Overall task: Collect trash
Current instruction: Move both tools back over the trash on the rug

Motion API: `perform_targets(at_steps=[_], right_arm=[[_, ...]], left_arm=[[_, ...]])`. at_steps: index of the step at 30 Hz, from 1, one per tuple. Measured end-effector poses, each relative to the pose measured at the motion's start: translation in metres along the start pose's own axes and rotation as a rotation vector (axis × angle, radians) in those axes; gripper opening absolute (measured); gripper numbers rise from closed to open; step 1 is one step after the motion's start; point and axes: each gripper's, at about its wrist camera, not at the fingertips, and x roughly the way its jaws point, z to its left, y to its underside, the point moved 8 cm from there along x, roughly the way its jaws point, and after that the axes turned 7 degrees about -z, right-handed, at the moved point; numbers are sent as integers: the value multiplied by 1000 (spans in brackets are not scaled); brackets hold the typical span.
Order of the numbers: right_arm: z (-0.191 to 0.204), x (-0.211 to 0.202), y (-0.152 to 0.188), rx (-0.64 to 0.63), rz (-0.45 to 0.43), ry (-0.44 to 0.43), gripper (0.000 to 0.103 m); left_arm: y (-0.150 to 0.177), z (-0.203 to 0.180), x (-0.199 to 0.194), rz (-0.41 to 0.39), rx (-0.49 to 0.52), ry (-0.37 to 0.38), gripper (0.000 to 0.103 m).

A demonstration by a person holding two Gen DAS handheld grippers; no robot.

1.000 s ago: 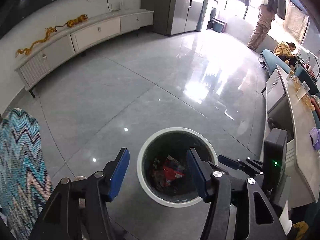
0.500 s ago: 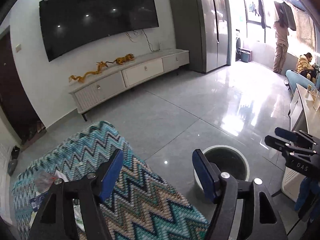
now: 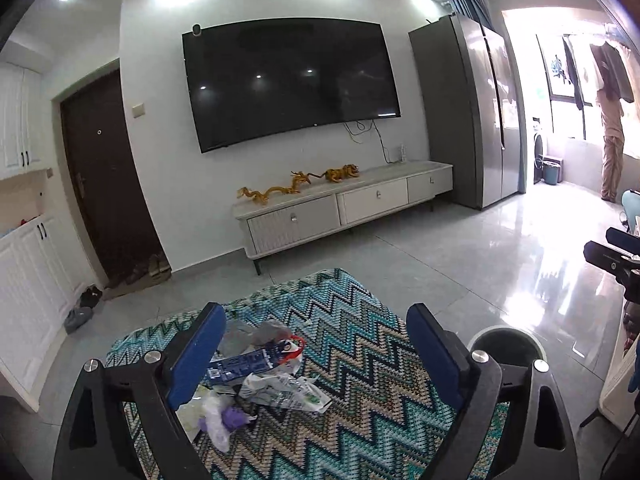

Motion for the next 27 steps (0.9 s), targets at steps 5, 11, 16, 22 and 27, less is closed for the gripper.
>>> perform_targets(at_steps=[5, 11, 16, 22, 27], right_arm=[[36, -20, -19, -46, -54, -63, 96], [63, -36, -40, -66, -117, -146, 103], [82, -19, -36, -82, -75, -191, 103], [120, 23, -5, -109, 53, -280, 103], [170, 71, 35, -140, 197, -437, 101]], left_arm=[[6, 56, -29, 5, -93, -37, 92], [21, 145, -51, -5, -161, -141, 92], [48, 198, -52, 35, -195, -210, 89], [92, 193, -20, 137, -243, -56, 72], [132, 151, 33, 261, -208, 79, 53]])
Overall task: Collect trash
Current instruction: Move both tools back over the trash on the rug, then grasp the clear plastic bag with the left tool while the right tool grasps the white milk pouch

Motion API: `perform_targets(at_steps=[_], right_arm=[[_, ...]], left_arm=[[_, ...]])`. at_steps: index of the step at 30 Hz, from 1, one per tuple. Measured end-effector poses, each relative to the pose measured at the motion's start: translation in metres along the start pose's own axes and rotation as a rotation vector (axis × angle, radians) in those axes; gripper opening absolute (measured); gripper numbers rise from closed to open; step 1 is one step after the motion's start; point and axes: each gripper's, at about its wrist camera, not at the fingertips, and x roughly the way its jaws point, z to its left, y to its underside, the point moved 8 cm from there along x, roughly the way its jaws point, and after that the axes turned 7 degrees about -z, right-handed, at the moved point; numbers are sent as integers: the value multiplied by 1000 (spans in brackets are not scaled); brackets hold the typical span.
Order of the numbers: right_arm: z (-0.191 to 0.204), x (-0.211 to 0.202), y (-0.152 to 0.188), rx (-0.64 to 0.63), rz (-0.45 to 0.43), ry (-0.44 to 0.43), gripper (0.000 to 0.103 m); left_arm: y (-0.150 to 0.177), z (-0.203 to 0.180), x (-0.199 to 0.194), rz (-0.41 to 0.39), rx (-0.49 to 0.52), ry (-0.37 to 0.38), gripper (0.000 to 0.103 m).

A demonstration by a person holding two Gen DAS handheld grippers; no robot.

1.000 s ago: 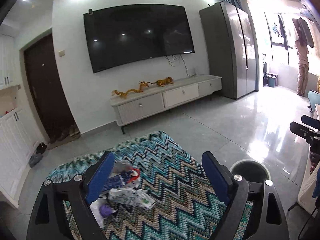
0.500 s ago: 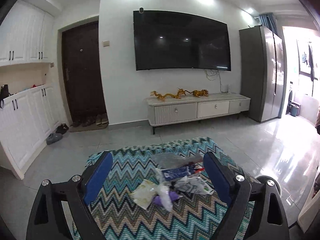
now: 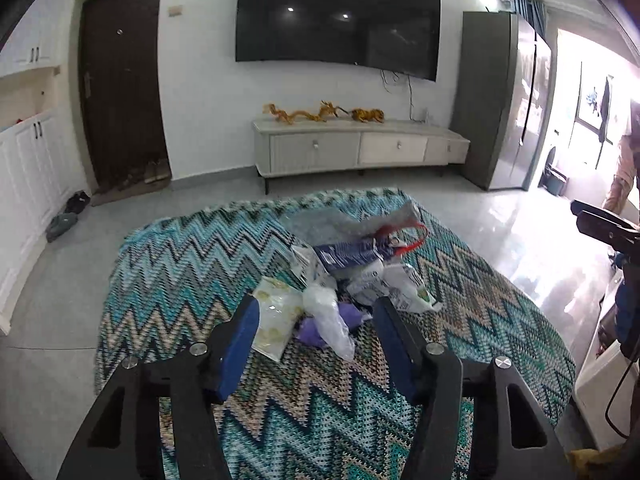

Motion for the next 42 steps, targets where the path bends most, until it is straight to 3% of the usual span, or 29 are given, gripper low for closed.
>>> perform_targets(at_steps=[1, 3, 4, 8, 11, 16, 17, 20, 21, 23, 27, 32, 36, 42], right_arm=[[6, 16, 6, -8, 35, -26, 98], [18, 47, 21, -23, 108, -87, 80], [25, 60, 27, -28, 137, -110, 77], [46, 102, 54, -43, 229, -192, 73], [57, 130, 64, -53, 282, -233, 68], [69, 172, 76, -65, 345, -277, 62], [70, 178, 79, -65, 356, -279, 58], [75, 192, 90, -60, 390, -302, 30], [77, 192, 92, -60, 393, -312, 21], [80, 185, 94, -46, 389, -340, 19], [80, 164, 95, -58, 378, -348, 18], [76, 129, 97, -65, 361, -315, 18], [68, 99, 94, -52, 329, -286, 18], [31, 44, 71, -10, 214, -201, 18]], left_arm=[[4, -2, 13, 26, -6, 15, 51], [11, -3, 37, 77, -28, 40, 45], [14, -3, 47, 98, -35, 39, 44], [25, 4, 84, 180, -64, 49, 44], [33, 4, 105, 233, -67, 56, 35], [37, 7, 119, 260, -110, 62, 29], [37, 9, 118, 259, -120, 61, 28], [37, 12, 112, 247, -147, 60, 25], [36, 12, 109, 241, -155, 63, 25], [36, 13, 99, 225, -177, 78, 25], [33, 13, 76, 190, -241, 146, 25], [38, 11, 46, 160, -245, 148, 25], [35, 6, 18, 122, -224, 151, 25], [-6, -17, -3, 61, -141, 153, 25]])
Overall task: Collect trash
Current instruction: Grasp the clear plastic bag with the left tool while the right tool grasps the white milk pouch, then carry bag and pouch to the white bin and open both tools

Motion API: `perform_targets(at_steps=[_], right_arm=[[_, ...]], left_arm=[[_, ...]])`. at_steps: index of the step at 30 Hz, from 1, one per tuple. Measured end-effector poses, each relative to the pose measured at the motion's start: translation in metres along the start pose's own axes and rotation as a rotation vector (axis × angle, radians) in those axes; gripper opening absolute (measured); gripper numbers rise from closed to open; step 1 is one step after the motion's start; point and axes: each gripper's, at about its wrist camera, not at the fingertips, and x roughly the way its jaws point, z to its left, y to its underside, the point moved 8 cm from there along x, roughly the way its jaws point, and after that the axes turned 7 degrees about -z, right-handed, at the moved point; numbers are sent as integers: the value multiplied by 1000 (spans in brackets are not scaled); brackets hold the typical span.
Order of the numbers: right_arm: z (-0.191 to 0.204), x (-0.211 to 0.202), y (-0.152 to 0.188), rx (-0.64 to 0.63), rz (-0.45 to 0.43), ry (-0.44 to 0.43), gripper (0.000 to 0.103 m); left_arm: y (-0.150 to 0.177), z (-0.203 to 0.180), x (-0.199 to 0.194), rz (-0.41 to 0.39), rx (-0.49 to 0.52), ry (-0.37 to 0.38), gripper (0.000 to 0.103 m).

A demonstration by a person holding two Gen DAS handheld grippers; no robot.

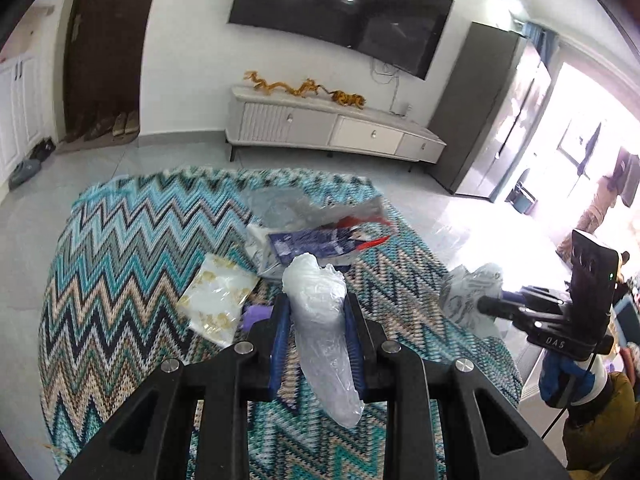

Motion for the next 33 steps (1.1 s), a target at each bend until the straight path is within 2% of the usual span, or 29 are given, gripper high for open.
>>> perform_targets(at_steps=[4, 8, 11, 15, 18, 22, 28, 31, 32, 33], right_arm=[[-40, -49, -1, 56, -75, 98, 18], [-95, -98, 11, 142, -136, 213, 18], [-144, -132, 29, 224, -165, 321, 18], [-213, -162, 66, 332, -146, 483, 18], [-254, -168, 95, 408, -109, 562, 18], [-301, -158, 133, 512, -55, 608, 18], [-352, -133, 181, 626, 22, 642, 18], [-369, -118, 197, 666, 42, 641, 21], [-374, -113, 201, 675, 46, 643, 21], [-377, -110, 206, 681, 53, 646, 21]], left_arm=[[-16, -48, 6, -5, 105, 40, 25], [-28, -113, 33, 20, 210, 109, 25], [-32, -170, 62, 54, 289, 166, 25], [-26, -250, 112, 134, 368, 246, 25], [-15, -304, 153, 202, 413, 300, 25], [14, -360, 206, 298, 450, 339, 26], [54, -405, 270, 402, 460, 350, 27], [66, -416, 293, 432, 448, 354, 33], [68, -419, 299, 441, 439, 357, 45], [69, -420, 305, 439, 432, 354, 63]])
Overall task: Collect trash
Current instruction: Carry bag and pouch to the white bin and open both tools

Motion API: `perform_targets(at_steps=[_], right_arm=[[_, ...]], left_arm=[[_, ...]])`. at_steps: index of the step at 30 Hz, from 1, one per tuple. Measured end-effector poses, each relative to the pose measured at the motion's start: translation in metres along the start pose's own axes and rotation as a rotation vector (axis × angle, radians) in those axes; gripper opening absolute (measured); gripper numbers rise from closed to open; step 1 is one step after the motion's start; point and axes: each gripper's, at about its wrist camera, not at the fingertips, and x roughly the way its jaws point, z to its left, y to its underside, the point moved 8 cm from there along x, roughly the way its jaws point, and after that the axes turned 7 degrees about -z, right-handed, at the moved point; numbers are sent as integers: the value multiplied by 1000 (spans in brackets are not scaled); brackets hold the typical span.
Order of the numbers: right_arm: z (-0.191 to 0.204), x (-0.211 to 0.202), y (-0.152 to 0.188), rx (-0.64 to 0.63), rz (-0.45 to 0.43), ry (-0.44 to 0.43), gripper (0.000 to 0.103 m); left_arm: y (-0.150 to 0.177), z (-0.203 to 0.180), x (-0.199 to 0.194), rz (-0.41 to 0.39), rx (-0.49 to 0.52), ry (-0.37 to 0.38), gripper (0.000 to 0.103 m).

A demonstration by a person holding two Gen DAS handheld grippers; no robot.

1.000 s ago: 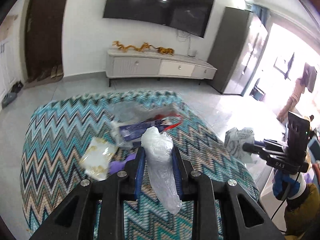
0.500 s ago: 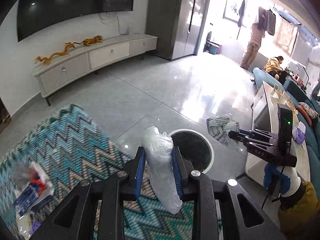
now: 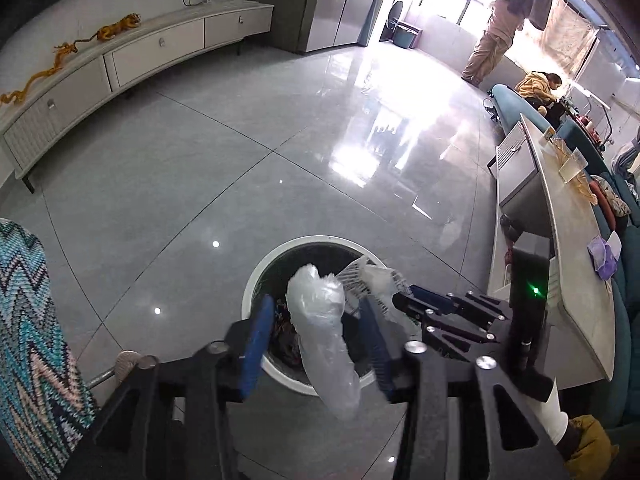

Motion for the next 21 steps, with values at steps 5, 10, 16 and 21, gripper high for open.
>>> perform_targets(at_steps=[5, 10, 16, 21], right_arm=[[-12, 22, 6, 32, 29, 42, 21], [-10, 9, 1, 35, 3, 49, 29], [6, -39, -26, 10, -110, 49, 56], [41, -109, -54, -47, -291, 73, 78]], left_arm=[[-7, 11, 7, -17, -36, -13, 70], [-11, 12, -22, -90, -12, -48, 70], [-24, 15, -90, -268, 6, -136, 70], [-26, 16, -152, -381, 39, -212, 70]])
